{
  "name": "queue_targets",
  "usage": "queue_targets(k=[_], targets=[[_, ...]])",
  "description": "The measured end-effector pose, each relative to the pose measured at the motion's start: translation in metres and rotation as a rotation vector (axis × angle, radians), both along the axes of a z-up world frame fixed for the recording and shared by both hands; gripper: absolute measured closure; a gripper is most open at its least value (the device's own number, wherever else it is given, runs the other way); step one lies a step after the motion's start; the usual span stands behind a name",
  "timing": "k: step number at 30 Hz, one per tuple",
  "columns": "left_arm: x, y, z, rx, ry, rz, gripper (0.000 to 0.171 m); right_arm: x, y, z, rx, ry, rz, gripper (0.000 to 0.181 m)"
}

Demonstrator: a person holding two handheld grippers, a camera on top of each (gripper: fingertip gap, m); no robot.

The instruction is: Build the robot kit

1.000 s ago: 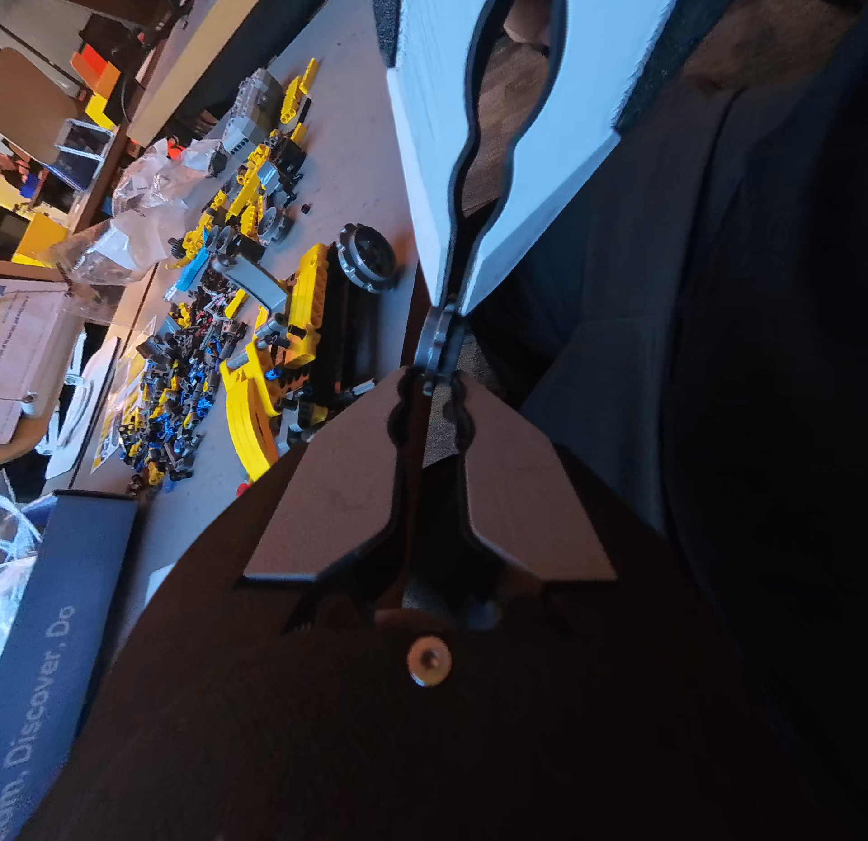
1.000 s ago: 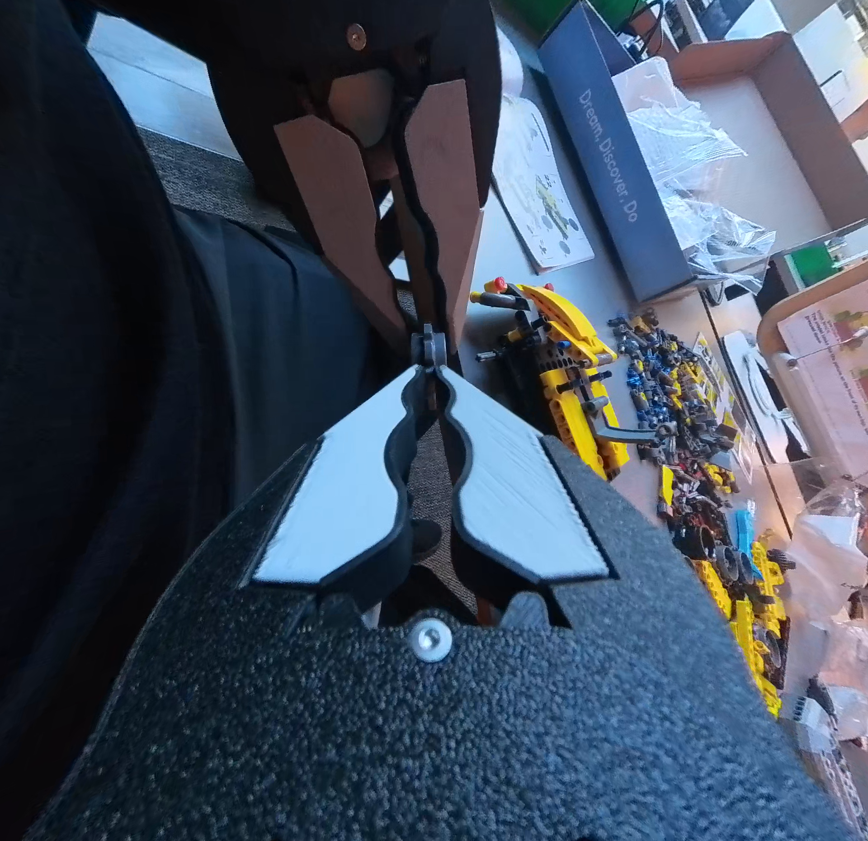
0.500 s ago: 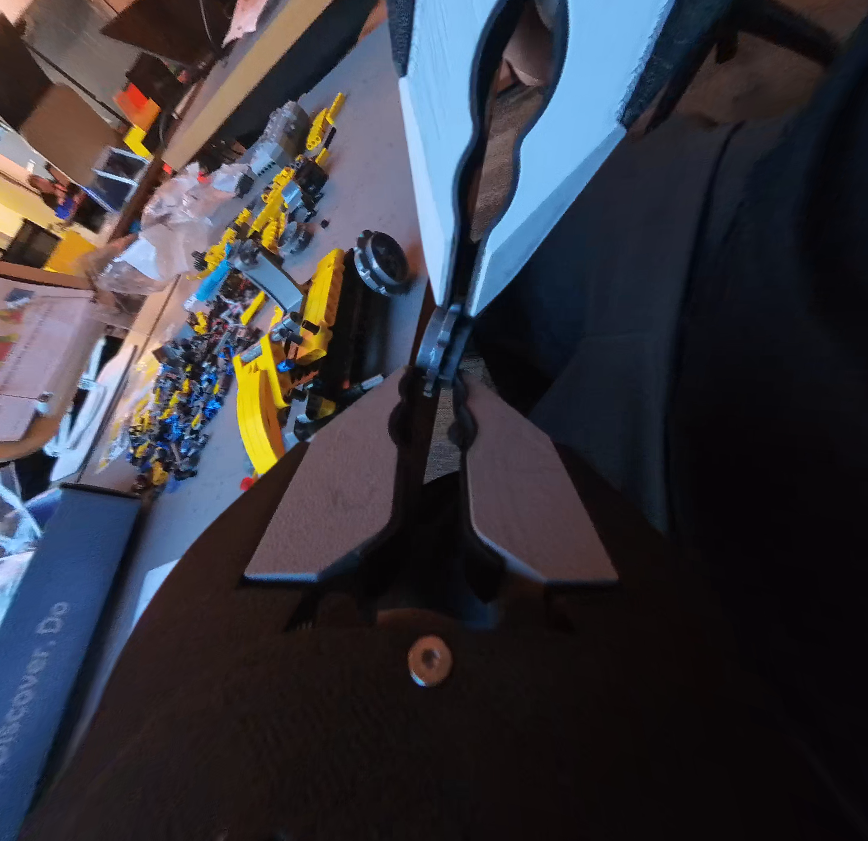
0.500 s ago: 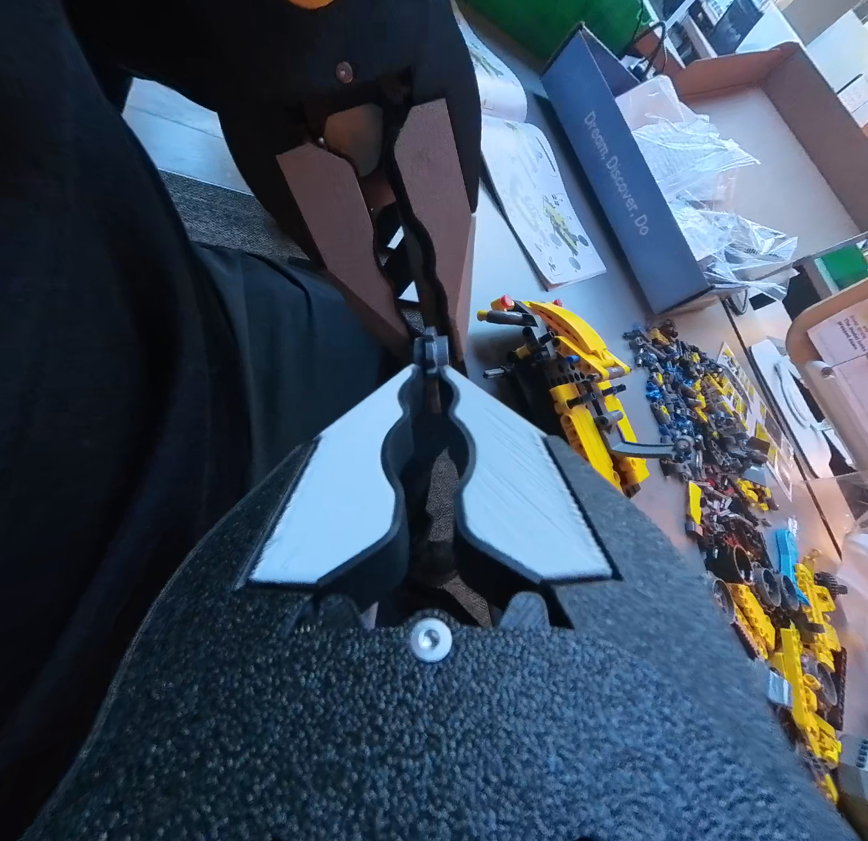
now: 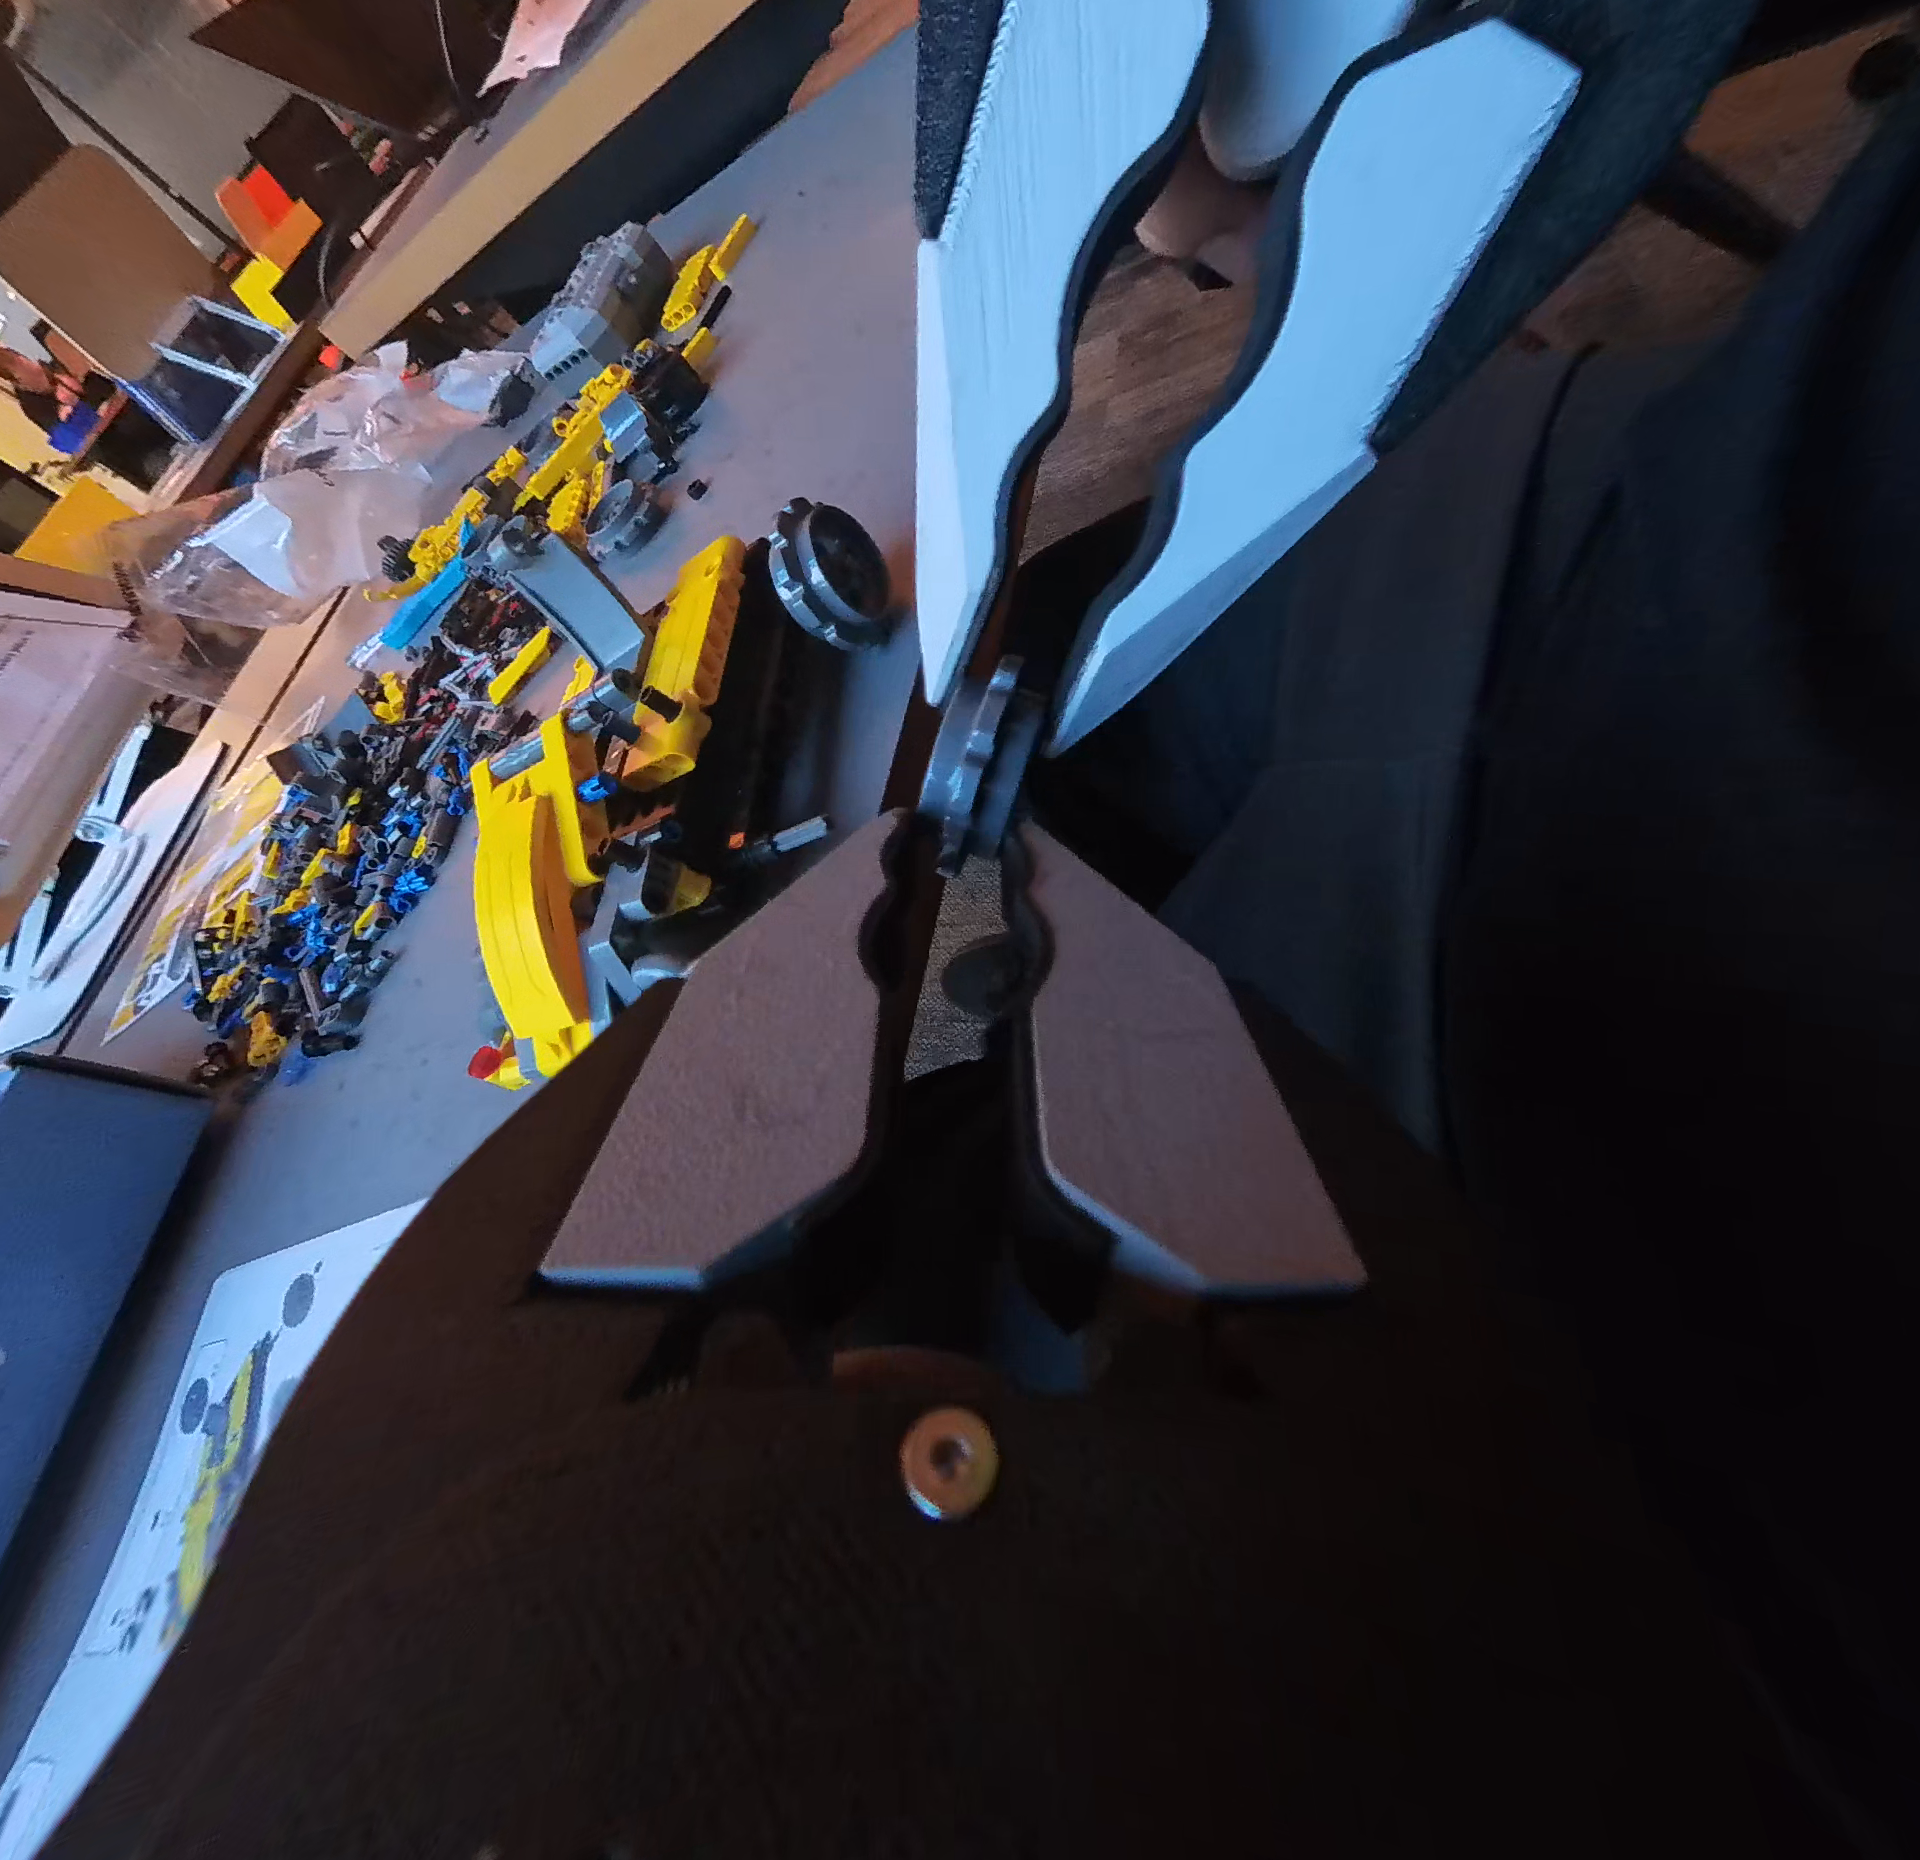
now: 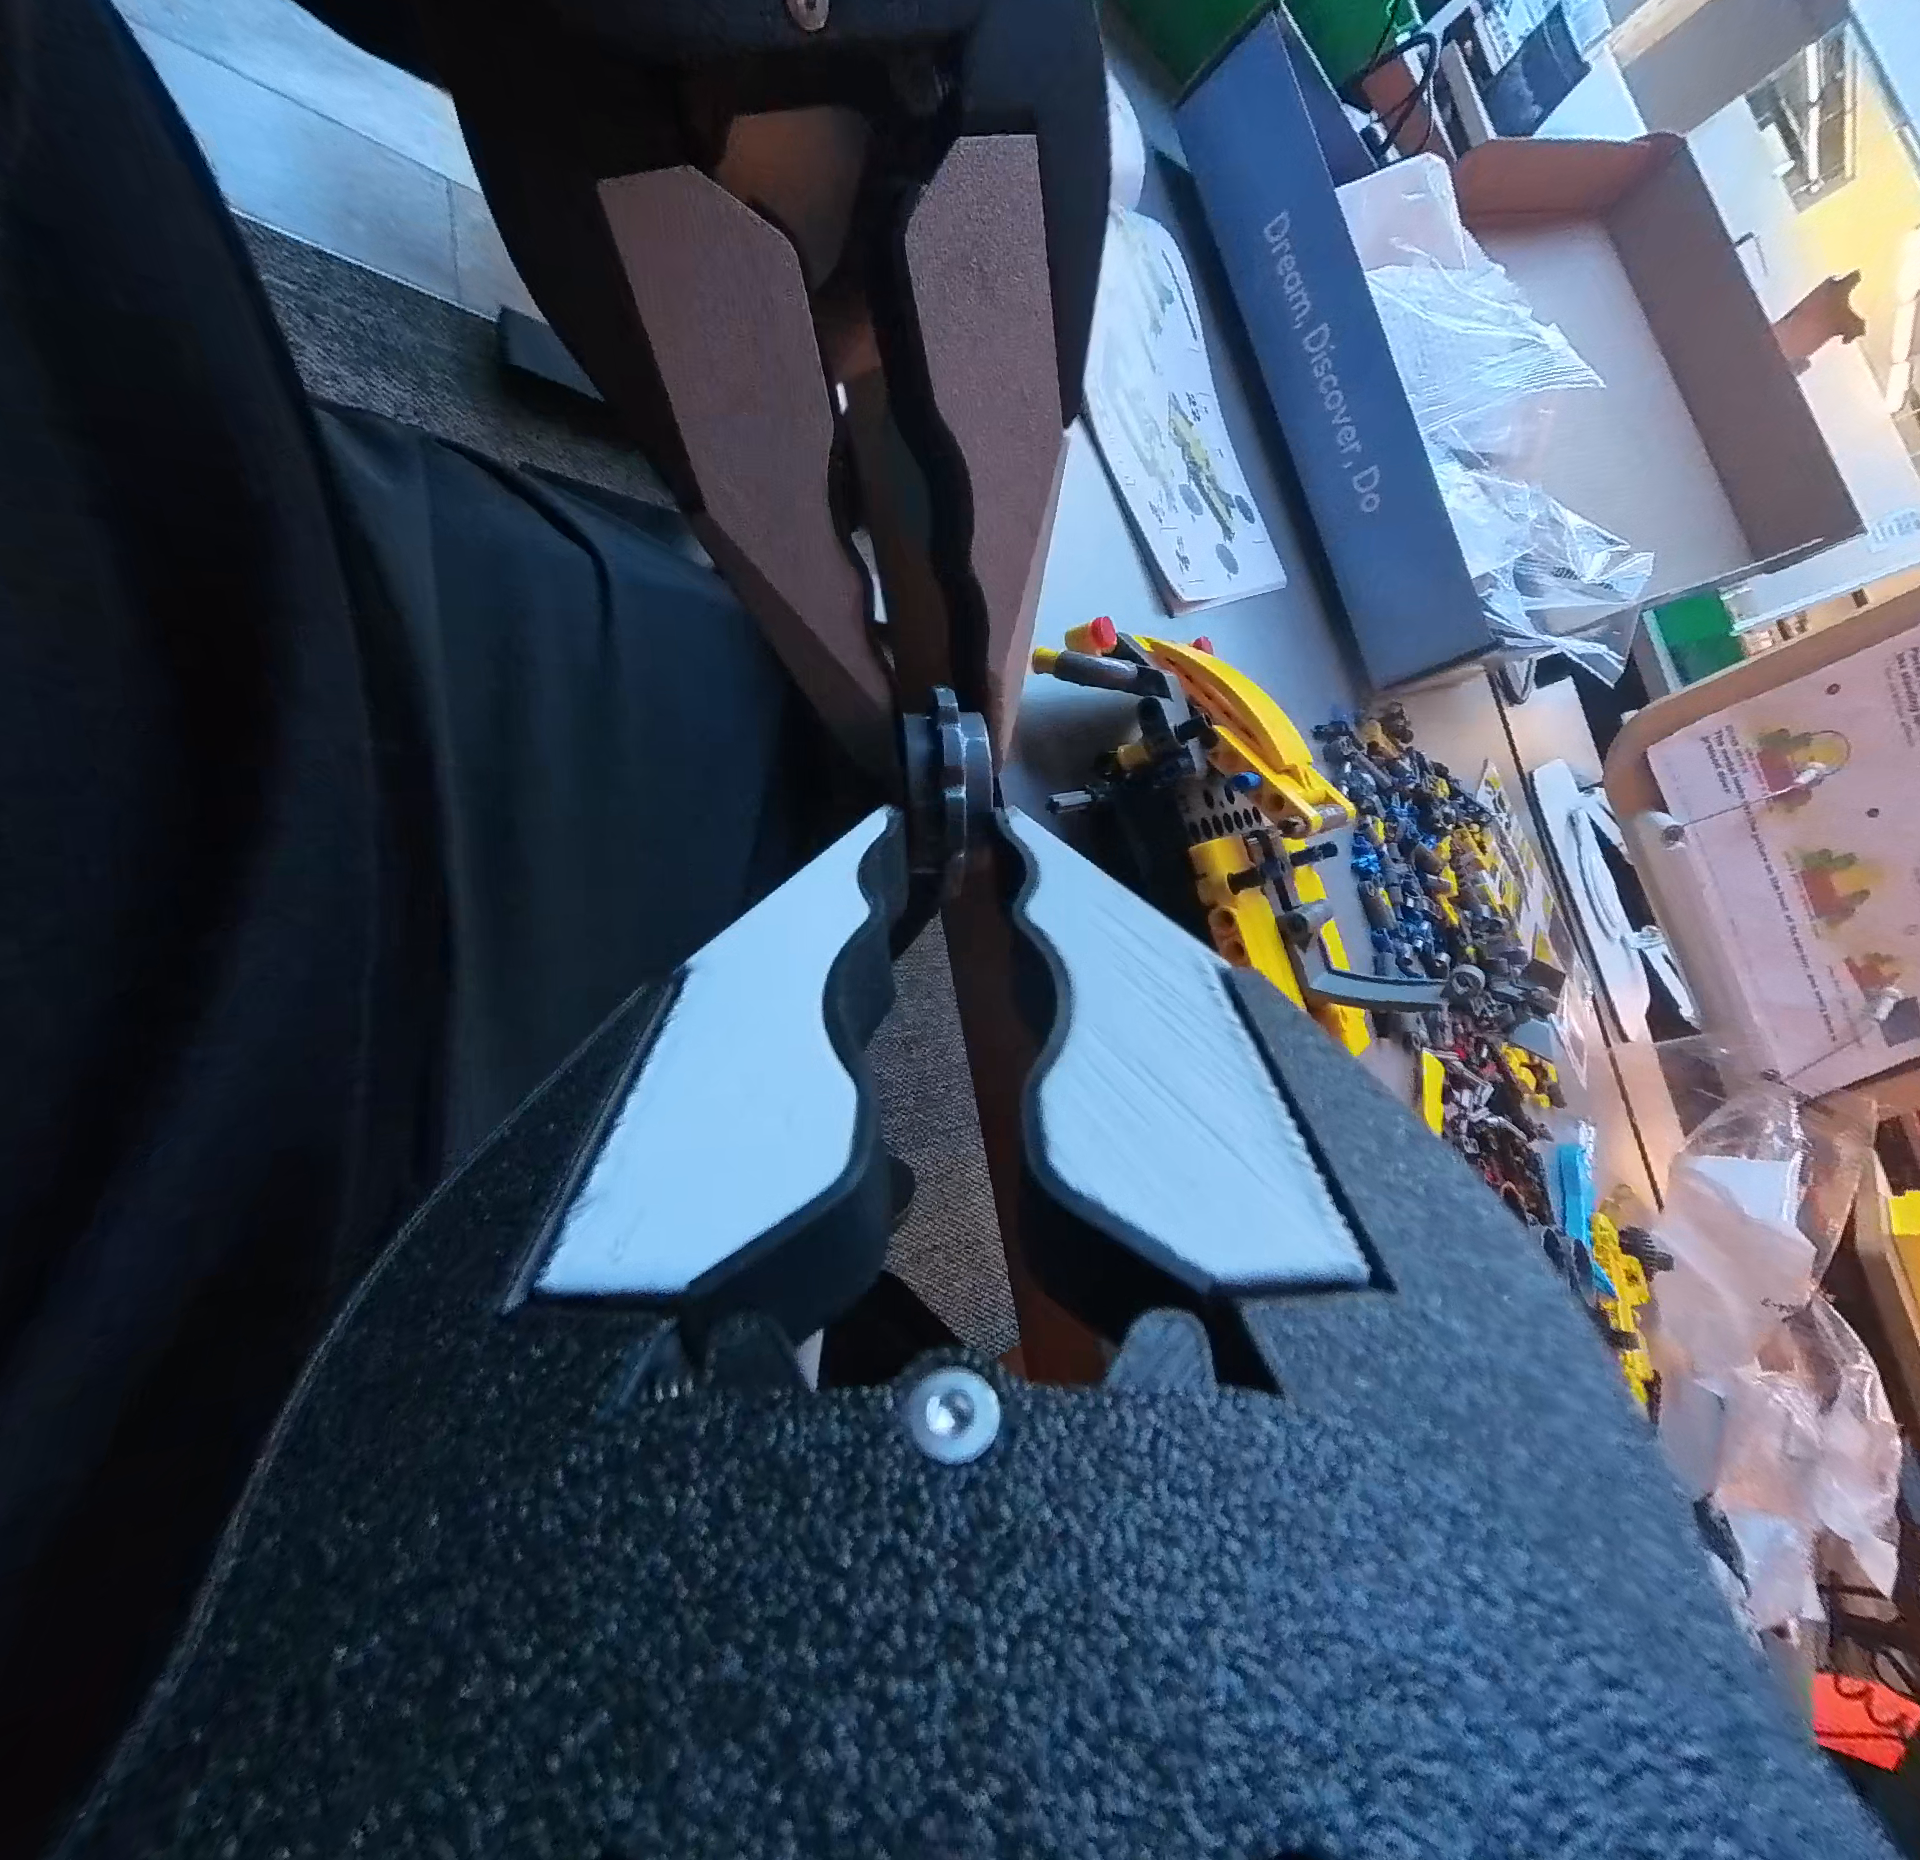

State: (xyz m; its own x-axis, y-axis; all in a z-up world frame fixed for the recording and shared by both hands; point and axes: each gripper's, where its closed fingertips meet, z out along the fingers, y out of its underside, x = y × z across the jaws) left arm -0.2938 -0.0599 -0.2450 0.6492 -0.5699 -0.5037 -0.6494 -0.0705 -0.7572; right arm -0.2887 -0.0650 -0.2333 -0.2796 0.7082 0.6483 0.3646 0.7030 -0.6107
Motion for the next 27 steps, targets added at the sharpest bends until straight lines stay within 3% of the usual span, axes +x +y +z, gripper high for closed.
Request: queue_targets(k=[4,5,8,11,14,15,18,20,22,27], targets=[[0.0,-0.005,0.001,-0.025,-0.034,-0.034,0.155,-0.001,0.002,0.001,-0.006,-0.007,0.012,0.166],[-0.001,-0.01,0.003,-0.043,-0.063,-0.066,0.14,-0.001,0.003,0.001,-0.005,-0.011,0.018,0.166],[-0.025,-0.015,0.026,-0.101,-0.179,-0.069,0.126,0.002,0.004,0.0,-0.039,-0.047,0.065,0.166],[-0.048,0.002,0.053,-0.327,-0.385,-0.055,0.101,0.0,0.006,-0.001,-0.135,-0.079,0.107,0.166],[-0.058,0.03,0.073,-0.409,-0.499,-0.148,0.11,-0.006,0.007,0.0,-0.269,-0.08,0.139,0.166],[-0.066,0.043,0.069,-0.432,-0.49,-0.142,0.118,-0.007,0.007,0.001,-0.301,-0.078,0.146,0.166],[-0.073,0.059,0.035,-0.689,-0.459,-0.141,0.105,-0.009,0.015,-0.005,-0.317,-0.093,0.144,0.166],[-0.062,0.058,0.026,-0.808,-0.487,-0.183,0.108,-0.009,0.018,-0.011,-0.323,-0.117,0.146,0.166],[-0.057,0.064,0.026,-0.788,-0.473,-0.168,0.109,-0.009,0.018,-0.014,-0.343,-0.132,0.163,0.166],[-0.057,0.07,0.022,-0.718,-0.33,-0.097,0.085,-0.011,0.022,-0.012,-0.391,-0.139,0.193,0.166]])
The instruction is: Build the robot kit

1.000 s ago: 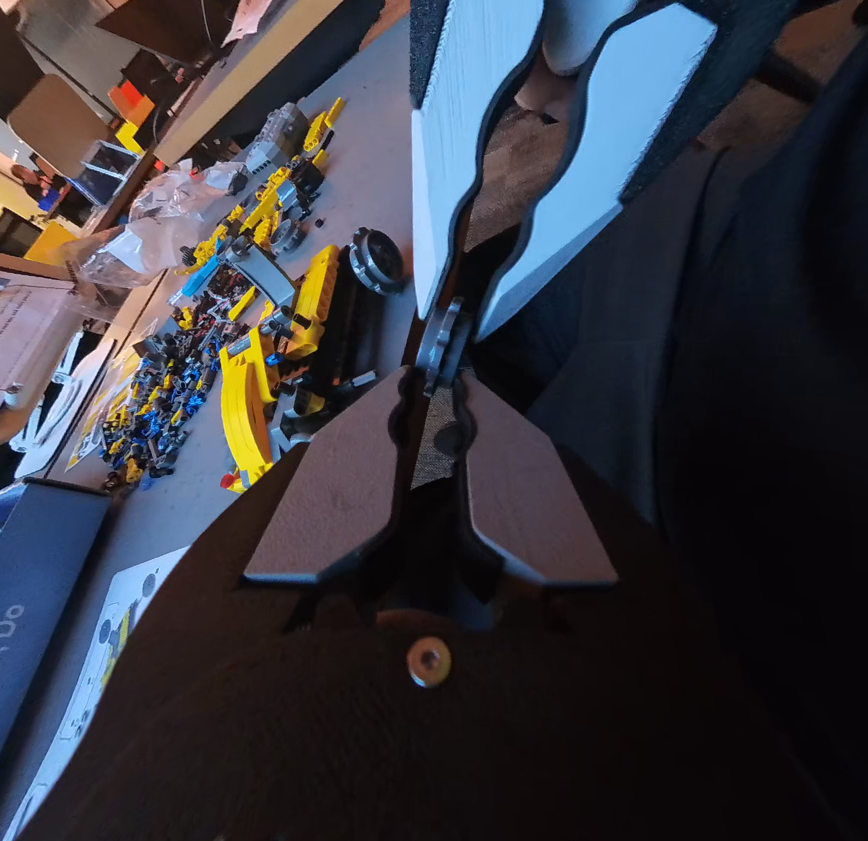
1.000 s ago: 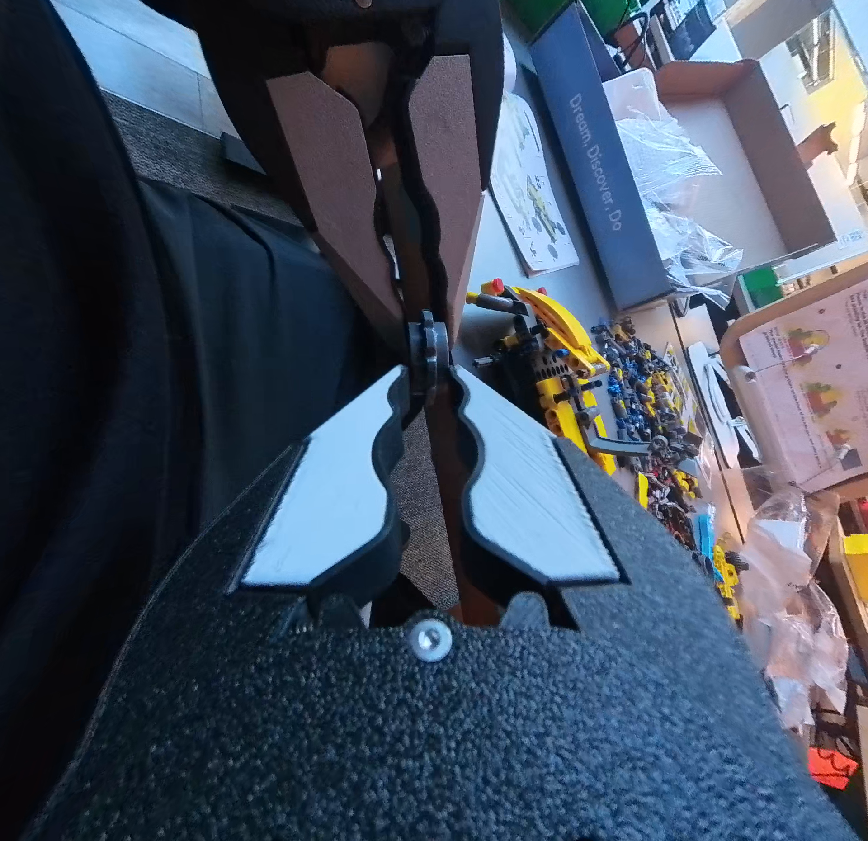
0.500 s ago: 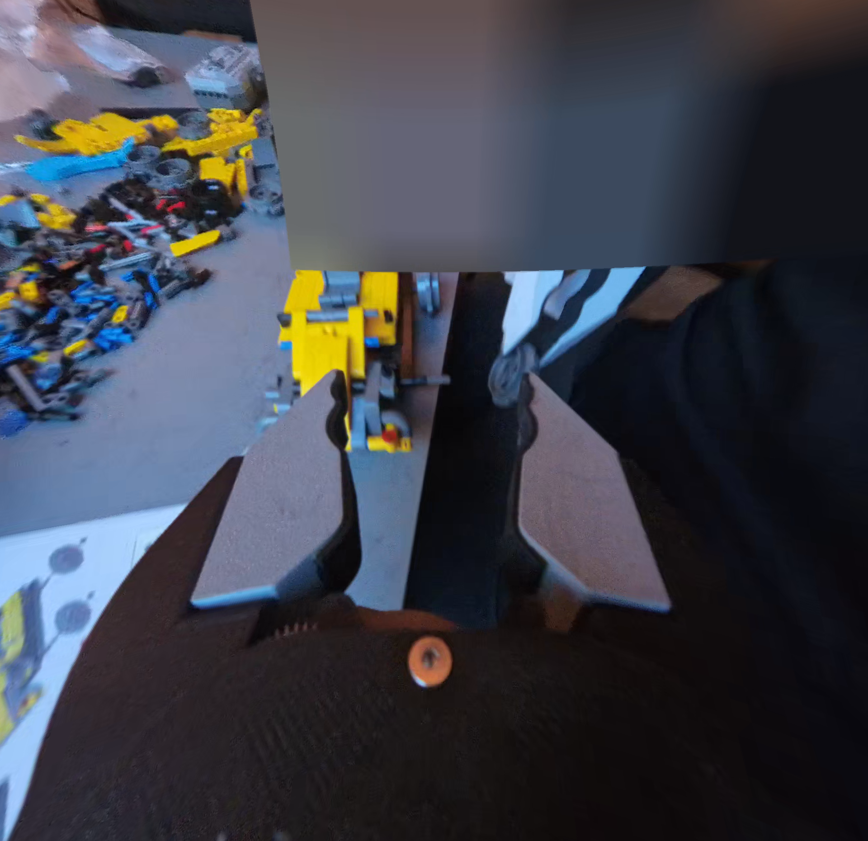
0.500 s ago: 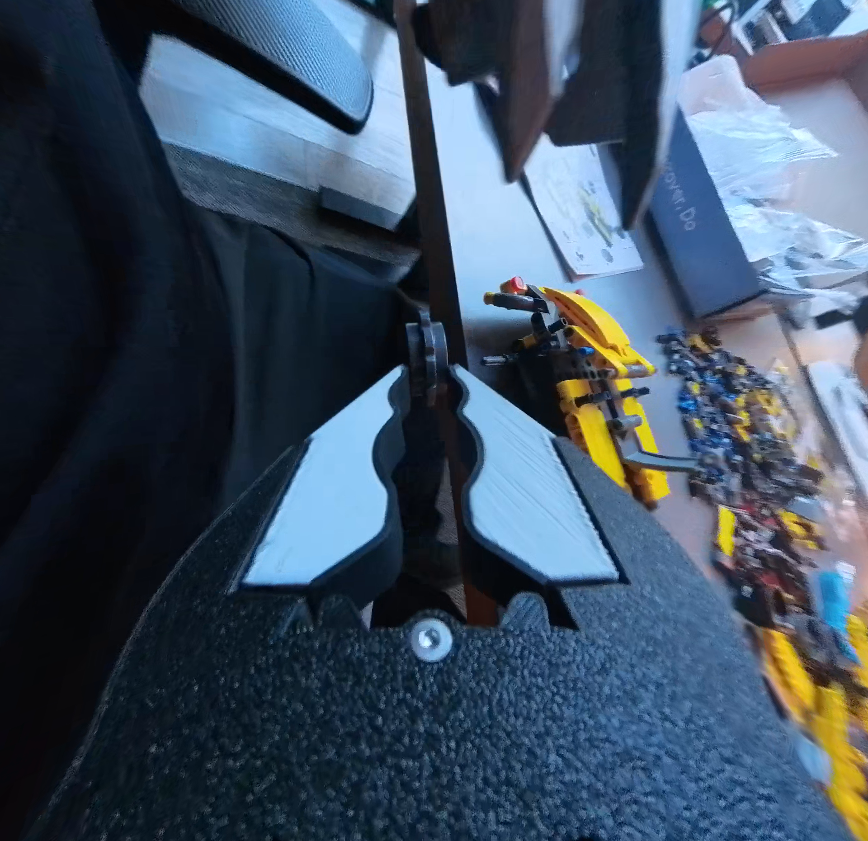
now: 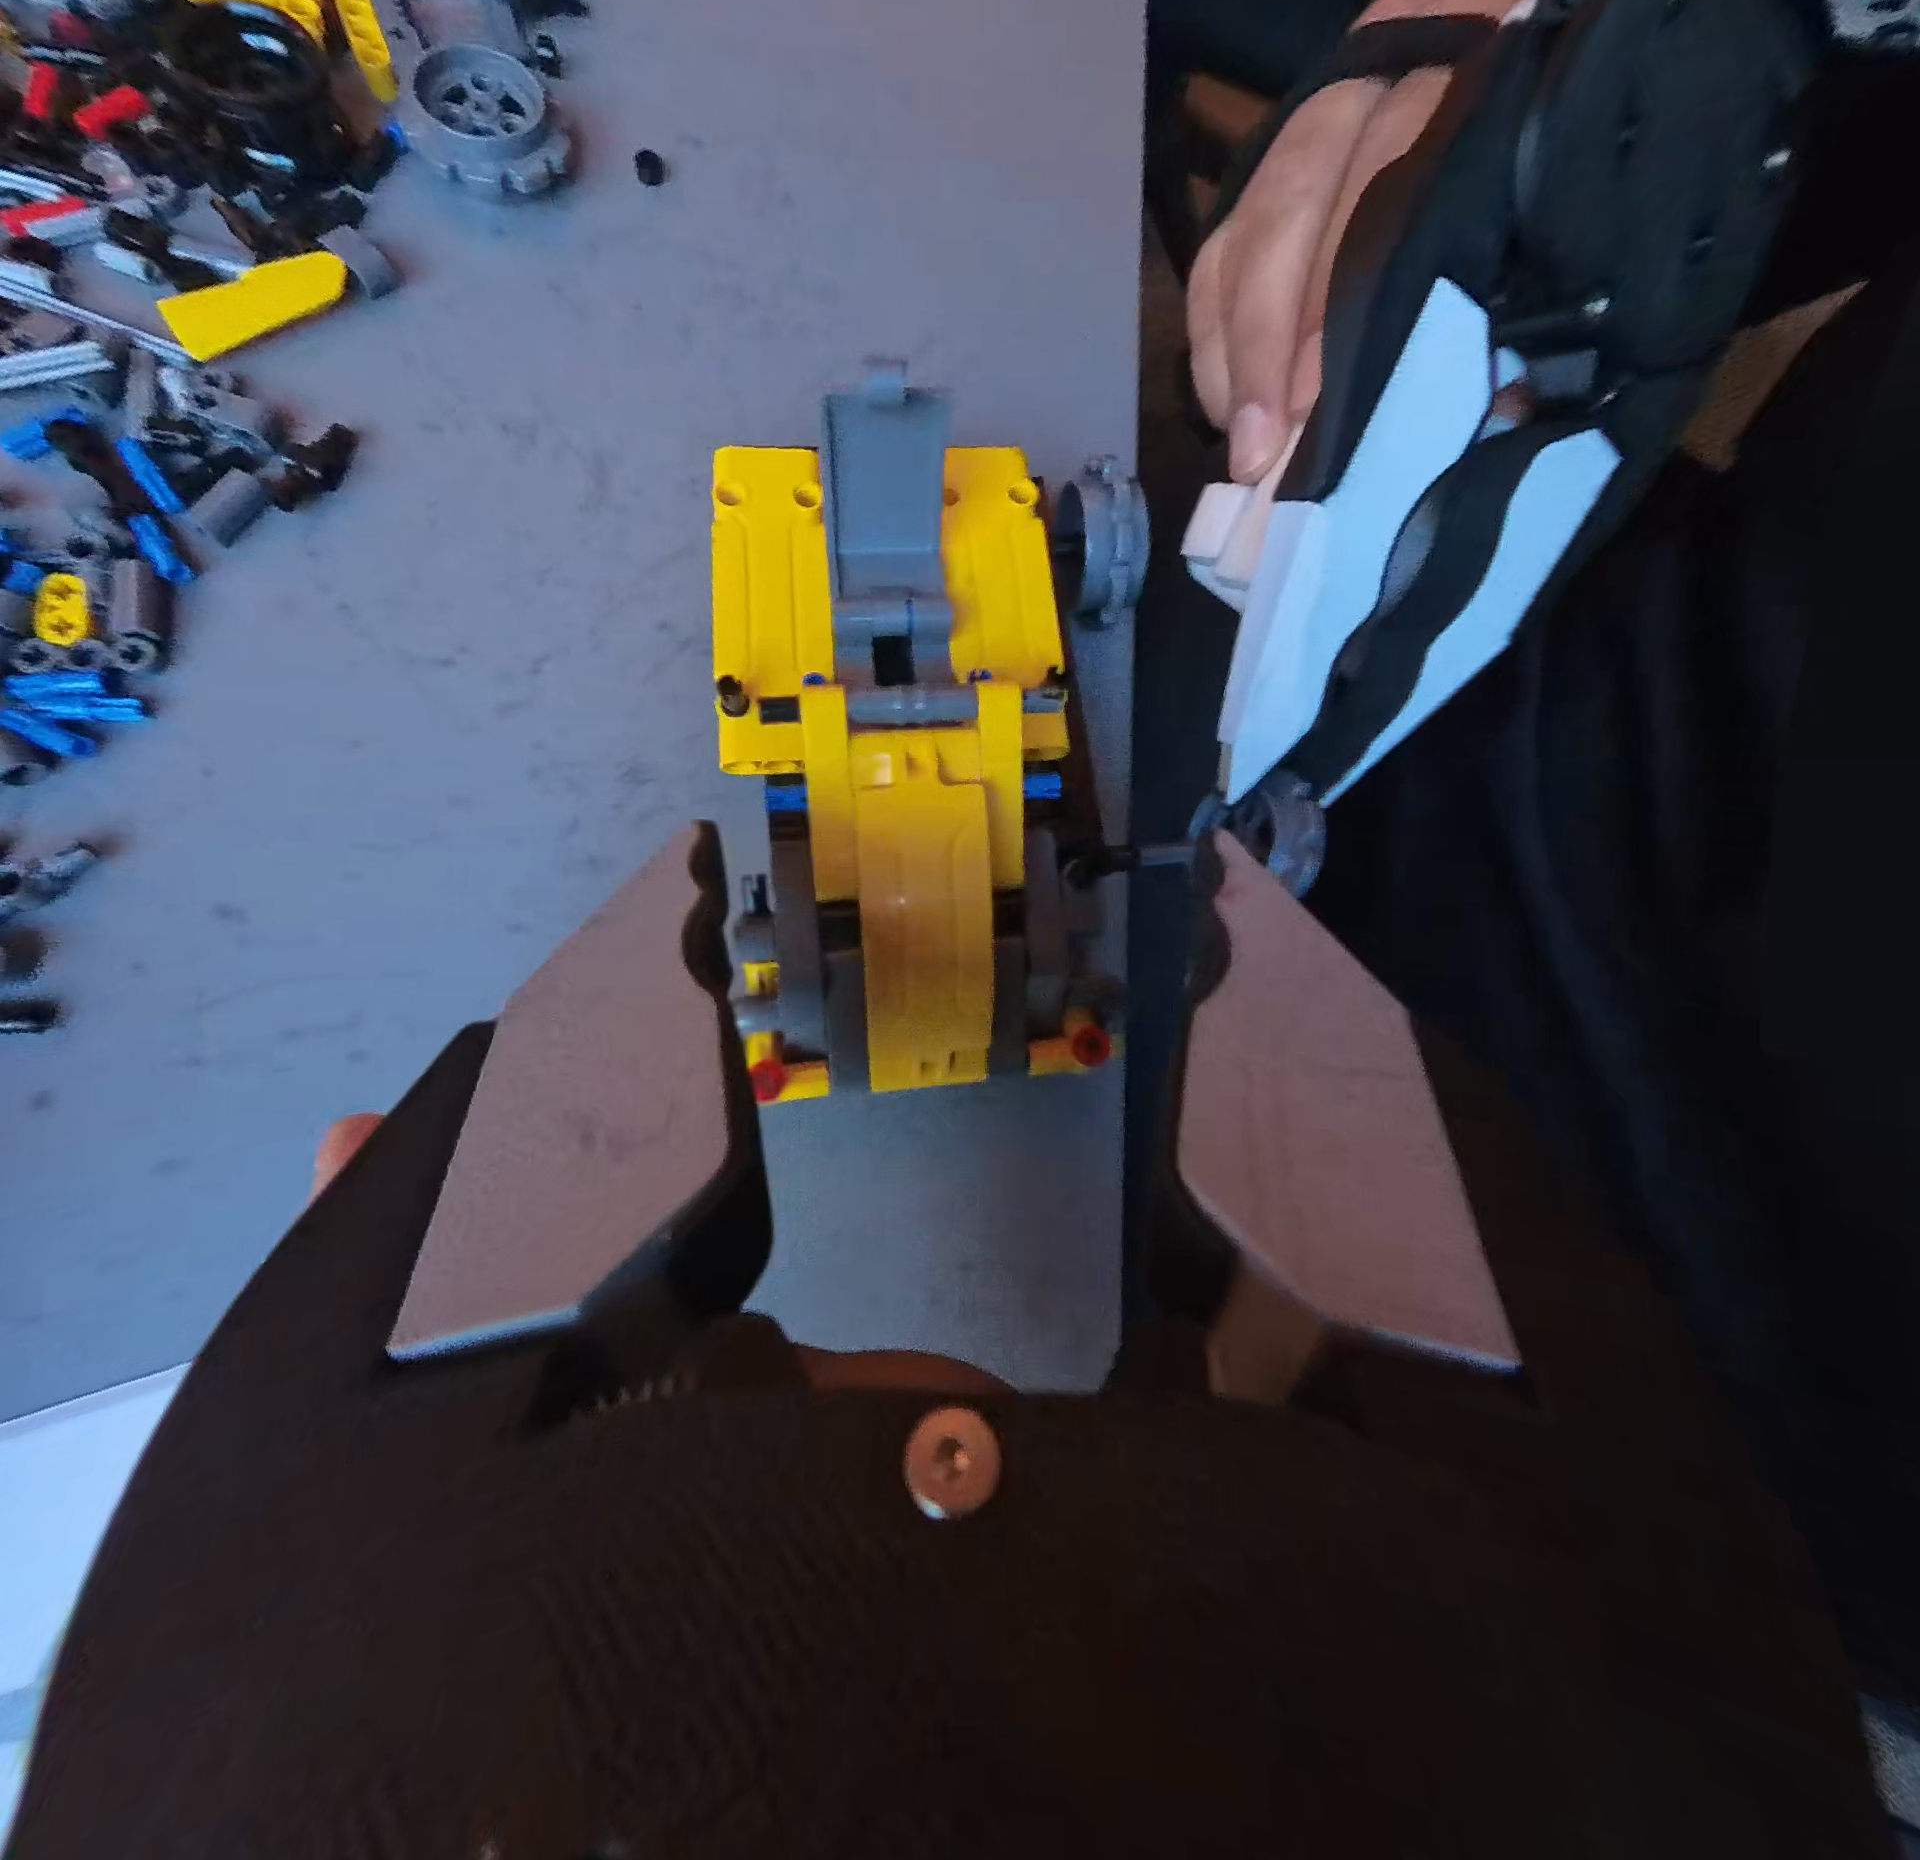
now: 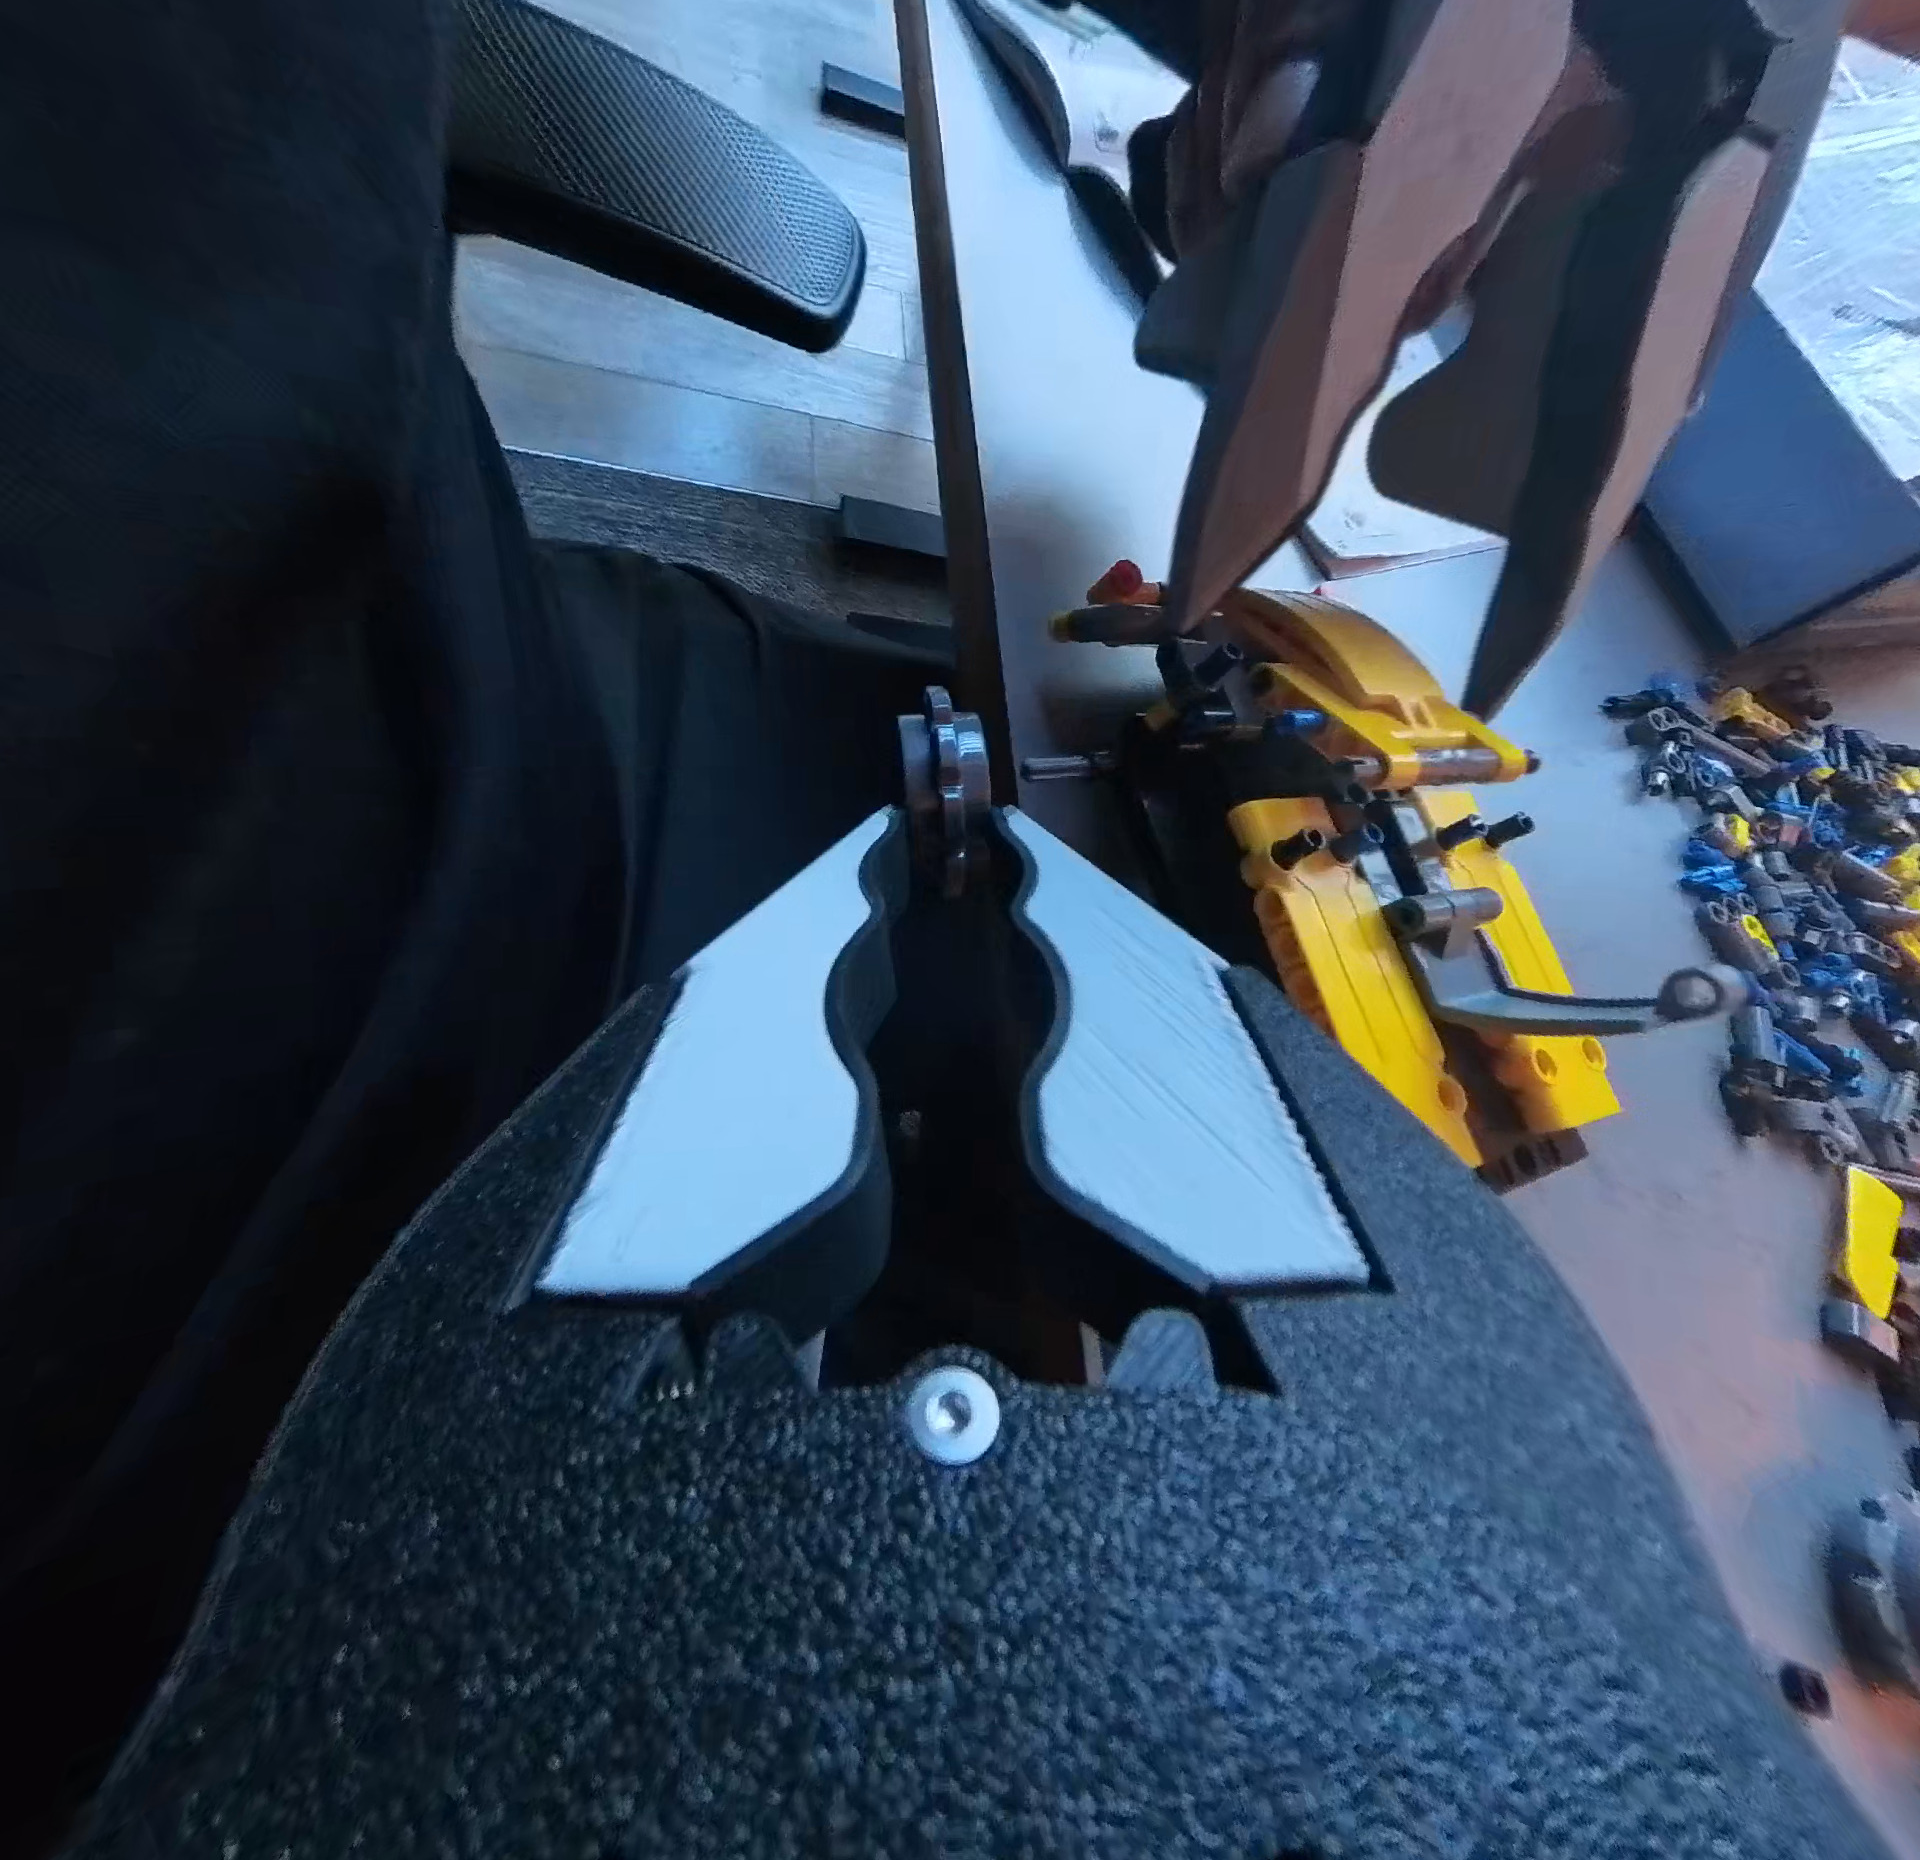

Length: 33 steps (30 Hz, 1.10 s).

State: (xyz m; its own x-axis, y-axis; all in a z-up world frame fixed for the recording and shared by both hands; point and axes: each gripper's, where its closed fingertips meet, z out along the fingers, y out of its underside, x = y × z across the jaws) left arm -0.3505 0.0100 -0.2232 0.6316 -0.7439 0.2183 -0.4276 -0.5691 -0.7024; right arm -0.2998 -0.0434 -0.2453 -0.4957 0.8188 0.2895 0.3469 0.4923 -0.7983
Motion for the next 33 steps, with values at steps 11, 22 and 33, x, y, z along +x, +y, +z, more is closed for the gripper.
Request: queue_targets(k=[11,22,33], targets=[[-0.001,0.001,-0.032,0.006,0.169,-0.012,0.089,0.004,0.001,0.0,0.009,0.015,-0.01,0.166],[0.003,-0.002,-0.036,0.054,0.183,-0.055,0.09,0.003,-0.001,-0.002,0.04,0.034,-0.013,0.166],[0.005,-0.004,-0.033,0.006,0.148,-0.06,0.09,-0.001,-0.001,0.003,0.031,0.043,-0.016,0.166]])
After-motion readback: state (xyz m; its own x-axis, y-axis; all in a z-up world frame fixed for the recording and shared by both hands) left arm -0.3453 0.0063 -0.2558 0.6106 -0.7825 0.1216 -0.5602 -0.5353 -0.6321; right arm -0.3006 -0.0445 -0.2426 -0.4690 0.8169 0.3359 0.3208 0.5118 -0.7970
